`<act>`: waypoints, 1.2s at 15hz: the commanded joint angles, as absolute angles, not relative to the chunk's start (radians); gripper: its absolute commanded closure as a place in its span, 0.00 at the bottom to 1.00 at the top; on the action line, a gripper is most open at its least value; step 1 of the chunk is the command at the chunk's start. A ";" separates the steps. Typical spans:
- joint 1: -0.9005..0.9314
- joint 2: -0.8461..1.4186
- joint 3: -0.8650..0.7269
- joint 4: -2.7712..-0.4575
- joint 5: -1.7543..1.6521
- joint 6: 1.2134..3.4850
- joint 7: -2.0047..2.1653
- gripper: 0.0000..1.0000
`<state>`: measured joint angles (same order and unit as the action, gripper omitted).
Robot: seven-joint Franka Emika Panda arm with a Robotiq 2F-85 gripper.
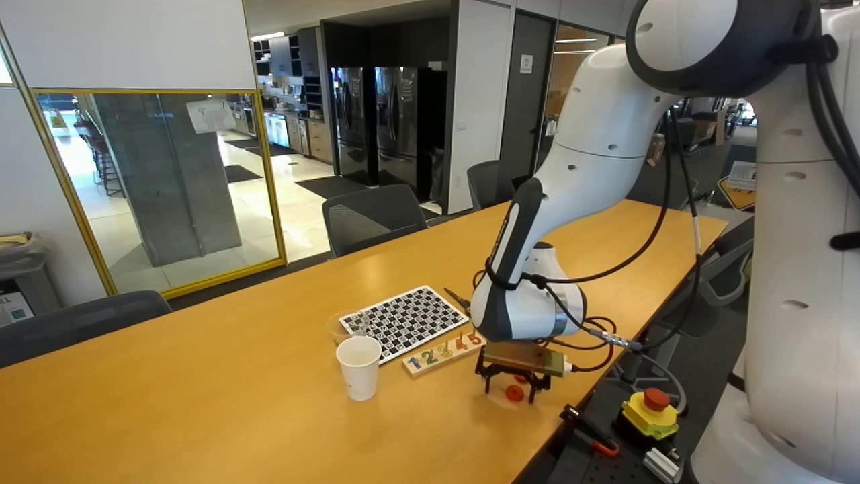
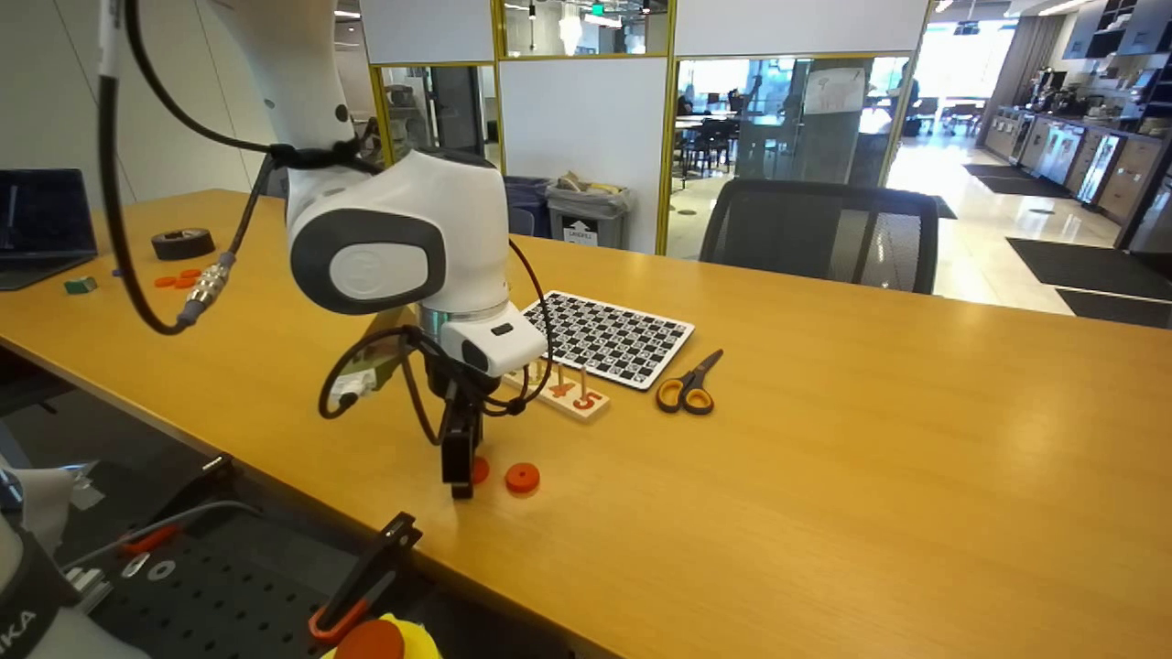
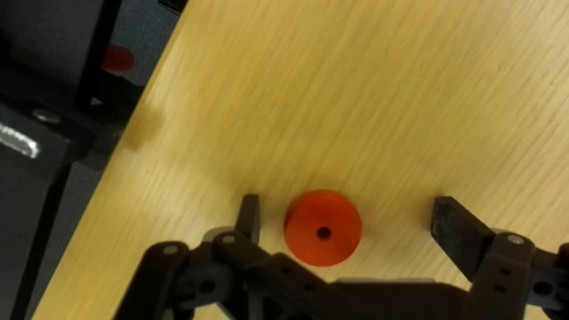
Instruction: Put the round yellow blocks in the white cup then put the round orange blocks in the clear cup respectively one at a time
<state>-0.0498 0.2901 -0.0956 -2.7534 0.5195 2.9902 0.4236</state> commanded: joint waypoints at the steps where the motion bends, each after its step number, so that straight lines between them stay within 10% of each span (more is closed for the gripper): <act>1: -0.003 0.280 -0.129 -2.753 0.528 2.997 0.434 0.00; 18: 0.072 0.254 -0.227 -2.752 0.534 2.928 0.414 0.00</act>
<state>0.0526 0.2850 -0.2065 -2.7525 0.5195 2.9627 0.4253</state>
